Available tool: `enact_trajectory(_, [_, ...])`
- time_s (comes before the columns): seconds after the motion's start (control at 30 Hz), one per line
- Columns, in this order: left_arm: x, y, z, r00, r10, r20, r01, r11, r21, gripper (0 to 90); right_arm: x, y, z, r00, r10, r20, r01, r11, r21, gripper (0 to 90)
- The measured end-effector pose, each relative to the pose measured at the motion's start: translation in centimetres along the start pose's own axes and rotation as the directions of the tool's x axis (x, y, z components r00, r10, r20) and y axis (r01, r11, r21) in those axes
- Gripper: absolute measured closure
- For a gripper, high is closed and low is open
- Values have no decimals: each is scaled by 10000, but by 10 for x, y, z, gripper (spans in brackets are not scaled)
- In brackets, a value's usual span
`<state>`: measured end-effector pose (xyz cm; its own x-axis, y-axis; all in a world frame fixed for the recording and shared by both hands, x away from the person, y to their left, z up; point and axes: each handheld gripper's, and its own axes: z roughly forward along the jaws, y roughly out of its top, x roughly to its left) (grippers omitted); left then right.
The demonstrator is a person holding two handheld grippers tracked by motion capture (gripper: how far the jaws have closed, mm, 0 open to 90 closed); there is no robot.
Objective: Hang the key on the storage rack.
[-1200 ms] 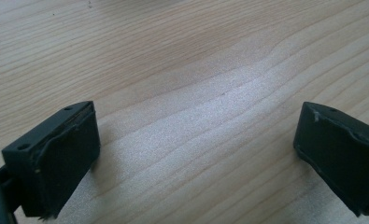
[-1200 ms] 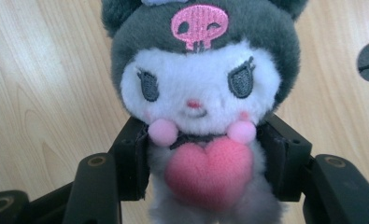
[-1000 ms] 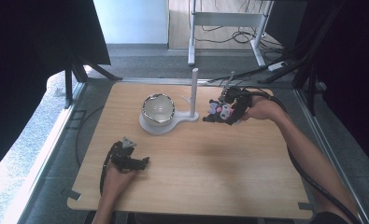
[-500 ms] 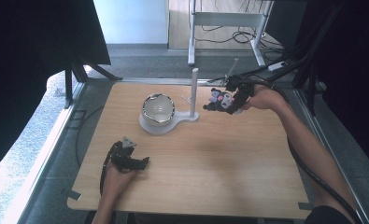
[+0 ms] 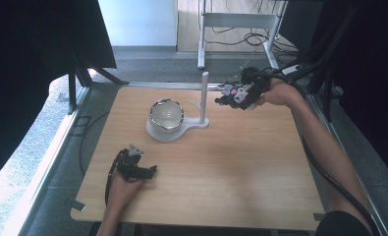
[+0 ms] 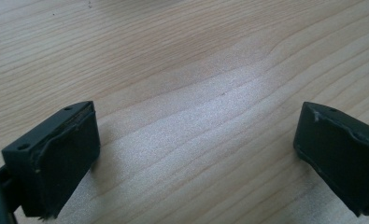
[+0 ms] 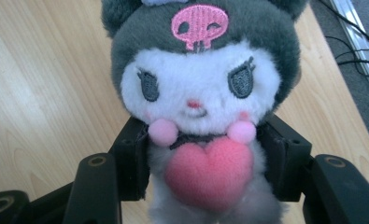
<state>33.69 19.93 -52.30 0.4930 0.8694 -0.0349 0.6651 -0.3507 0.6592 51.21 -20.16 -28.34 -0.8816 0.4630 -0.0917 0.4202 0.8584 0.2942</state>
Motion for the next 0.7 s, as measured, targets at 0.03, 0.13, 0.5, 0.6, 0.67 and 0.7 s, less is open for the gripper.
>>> enact_trajectory(0.03, [0,0,0,10000,0,0,0,10000,1,4,-2,1,-1,10000,9,27,-9,10000,-46,425])
enact_trajectory(0.13, [0,0,0,10000,0,1,0,10000,1,4,-5,4,-4,9999,118,103,-117,9999,-107,425])
enact_trajectory(0.5, [0,0,0,10000,2,35,-2,10000,21,4,-15,15,-9,9994,270,233,-260,9988,-414,425])
enact_trajectory(0.6, [0,0,0,10000,8,30,-9,10000,28,4,-16,19,-9,9992,299,255,-286,9984,-486,425])
enact_trajectory(0.67, [0,0,0,10000,7,30,-7,10000,27,4,-17,22,-9,9991,313,288,-297,9980,-550,425])
enact_trajectory(0.7, [0,0,0,10000,7,29,-7,10000,27,4,-18,23,-9,9991,305,288,-289,9981,-538,425])
